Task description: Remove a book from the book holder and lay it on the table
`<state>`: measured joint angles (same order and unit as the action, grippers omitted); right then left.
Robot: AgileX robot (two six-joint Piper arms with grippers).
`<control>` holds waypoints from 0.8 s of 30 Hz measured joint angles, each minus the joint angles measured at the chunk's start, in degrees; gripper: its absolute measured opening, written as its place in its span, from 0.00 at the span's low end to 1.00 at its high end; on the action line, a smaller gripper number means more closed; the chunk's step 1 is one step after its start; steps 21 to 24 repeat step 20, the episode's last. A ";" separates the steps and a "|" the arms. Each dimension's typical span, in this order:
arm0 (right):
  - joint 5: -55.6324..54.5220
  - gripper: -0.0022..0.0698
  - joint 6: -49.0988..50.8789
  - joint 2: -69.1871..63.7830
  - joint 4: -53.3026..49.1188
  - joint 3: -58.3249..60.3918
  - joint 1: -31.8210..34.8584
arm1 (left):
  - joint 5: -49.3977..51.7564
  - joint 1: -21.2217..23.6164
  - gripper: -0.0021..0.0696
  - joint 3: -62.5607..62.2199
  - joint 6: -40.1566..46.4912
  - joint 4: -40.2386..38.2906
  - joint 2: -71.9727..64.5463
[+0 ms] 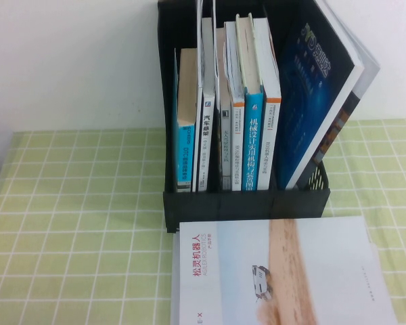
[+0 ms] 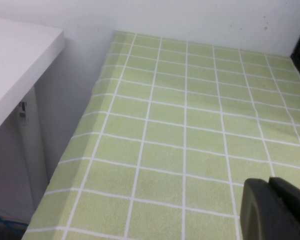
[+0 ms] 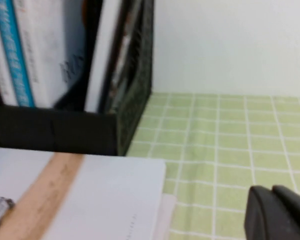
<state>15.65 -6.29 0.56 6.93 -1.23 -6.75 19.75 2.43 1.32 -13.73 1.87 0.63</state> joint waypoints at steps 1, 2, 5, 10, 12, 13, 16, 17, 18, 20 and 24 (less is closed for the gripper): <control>-0.10 0.03 -0.24 0.00 0.11 1.15 1.81 | 0.00 0.00 0.03 0.00 -0.13 0.00 0.00; 0.08 0.03 -0.57 0.00 0.26 2.02 3.61 | 0.00 0.00 0.03 0.00 -0.13 0.00 0.00; 2.27 0.03 -2.73 0.00 0.50 2.77 8.27 | 0.00 0.00 0.03 0.00 -0.13 0.00 0.00; 5.18 0.03 -7.85 0.00 0.50 2.77 13.66 | 0.00 0.00 0.03 0.00 -0.13 0.00 0.00; 5.31 0.03 -8.80 0.00 0.61 2.77 14.35 | 0.00 0.00 0.03 0.00 -0.13 0.00 0.00; 5.41 0.03 -8.94 0.00 0.61 2.77 14.46 | 0.00 0.00 0.03 0.00 -0.13 0.00 0.00; 5.41 0.03 -9.16 0.00 0.61 2.77 14.46 | 0.00 0.00 0.03 0.00 -0.13 0.00 0.00; 5.41 0.03 -9.18 0.00 0.61 2.77 14.46 | 0.00 0.00 0.03 0.00 -0.13 0.00 0.00; 5.42 0.03 -9.18 0.00 0.61 2.77 14.46 | 0.00 0.00 0.03 0.00 -0.13 0.00 0.00; 5.42 0.03 -9.18 0.00 0.80 2.77 14.46 | 0.00 0.00 0.03 0.00 -0.13 0.00 0.00; 5.42 0.03 -9.18 0.00 0.80 2.77 14.46 | 0.00 0.00 0.03 0.00 -0.13 0.00 0.00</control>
